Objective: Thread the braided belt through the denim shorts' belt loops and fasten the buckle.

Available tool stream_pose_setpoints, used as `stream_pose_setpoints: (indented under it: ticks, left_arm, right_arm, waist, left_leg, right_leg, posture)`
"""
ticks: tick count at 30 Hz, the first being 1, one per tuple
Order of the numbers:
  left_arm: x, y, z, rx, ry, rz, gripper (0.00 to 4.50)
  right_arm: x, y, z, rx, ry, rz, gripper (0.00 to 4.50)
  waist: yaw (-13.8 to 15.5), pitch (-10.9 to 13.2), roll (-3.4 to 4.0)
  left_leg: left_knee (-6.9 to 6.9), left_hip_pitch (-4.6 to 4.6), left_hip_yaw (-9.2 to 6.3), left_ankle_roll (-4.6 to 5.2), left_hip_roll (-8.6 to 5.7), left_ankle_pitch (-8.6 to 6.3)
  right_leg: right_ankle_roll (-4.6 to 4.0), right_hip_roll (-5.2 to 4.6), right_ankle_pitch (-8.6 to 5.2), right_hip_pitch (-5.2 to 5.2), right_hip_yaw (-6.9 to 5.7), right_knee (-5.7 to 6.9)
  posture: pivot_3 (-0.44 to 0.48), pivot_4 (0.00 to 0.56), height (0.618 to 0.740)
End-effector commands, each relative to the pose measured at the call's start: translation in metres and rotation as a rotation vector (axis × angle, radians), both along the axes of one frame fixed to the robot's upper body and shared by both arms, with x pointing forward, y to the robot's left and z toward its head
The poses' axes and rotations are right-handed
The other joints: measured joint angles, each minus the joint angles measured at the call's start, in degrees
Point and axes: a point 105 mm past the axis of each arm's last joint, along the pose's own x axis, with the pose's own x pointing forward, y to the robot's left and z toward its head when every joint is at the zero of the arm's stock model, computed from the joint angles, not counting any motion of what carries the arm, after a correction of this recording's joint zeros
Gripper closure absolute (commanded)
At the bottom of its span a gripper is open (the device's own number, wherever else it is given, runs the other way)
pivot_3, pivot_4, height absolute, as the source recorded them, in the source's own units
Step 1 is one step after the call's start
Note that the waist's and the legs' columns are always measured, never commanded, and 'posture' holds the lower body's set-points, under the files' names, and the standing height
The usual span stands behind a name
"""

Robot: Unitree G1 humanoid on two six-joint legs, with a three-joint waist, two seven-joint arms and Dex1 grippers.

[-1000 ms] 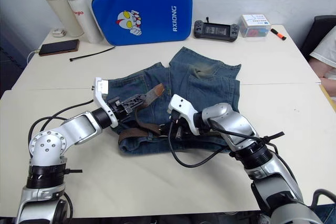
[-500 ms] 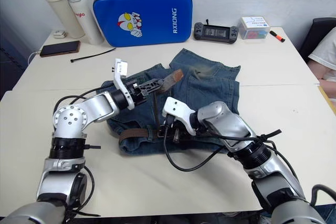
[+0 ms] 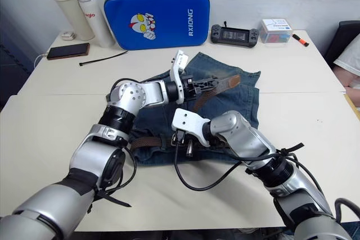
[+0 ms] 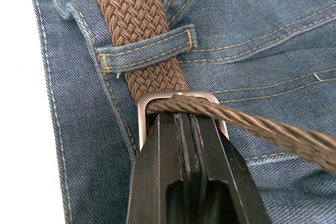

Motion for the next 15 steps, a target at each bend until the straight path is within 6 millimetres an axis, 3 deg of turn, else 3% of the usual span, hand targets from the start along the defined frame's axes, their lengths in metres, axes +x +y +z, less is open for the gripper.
stream_pose_setpoints:
  ticks: [1, 6, 15]
  left_arm:
    - [-0.019, -0.031, 0.049, -0.125, -0.17, -0.134, 4.5]
    - [-0.024, -0.034, 0.03, -0.1, -0.134, -0.171, 4.5]
    - [-0.016, 0.015, 0.0, -0.022, -0.091, -0.075, 4.5]
  right_arm:
    - [-0.027, 0.0, -0.05, -0.078, 0.213, 0.014, 4.48]
    - [-0.013, -0.007, -0.041, -0.059, 0.152, -0.074, 4.48]
    - [-0.009, -0.047, 0.019, 0.097, 0.076, -0.221, 4.48]
  waist:
    - [0.3, 0.0, 0.0]
    - [0.4, 0.0, -0.01]
    - [0.7, 0.1, 0.05]
  left_leg:
    - [0.0, 0.0, 0.01, 0.0, 0.0, 0.0]
    - [0.01, 0.0, 0.01, 0.01, -0.01, 0.01]
    - [-0.01, -0.18, -0.12, 0.04, -0.04, 0.01]
  right_leg:
    - [0.01, 0.0, 0.01, 0.0, 0.0, 0.0]
    - [0.02, 0.0, 0.01, 0.0, 0.01, 0.0]
    - [0.03, -0.06, 0.02, -0.09, 0.1, -0.08]
  posture:
    - [0.0, 0.15, 0.677]
    - [0.0, 0.15, 0.677]
    - [0.0, 0.15, 0.677]
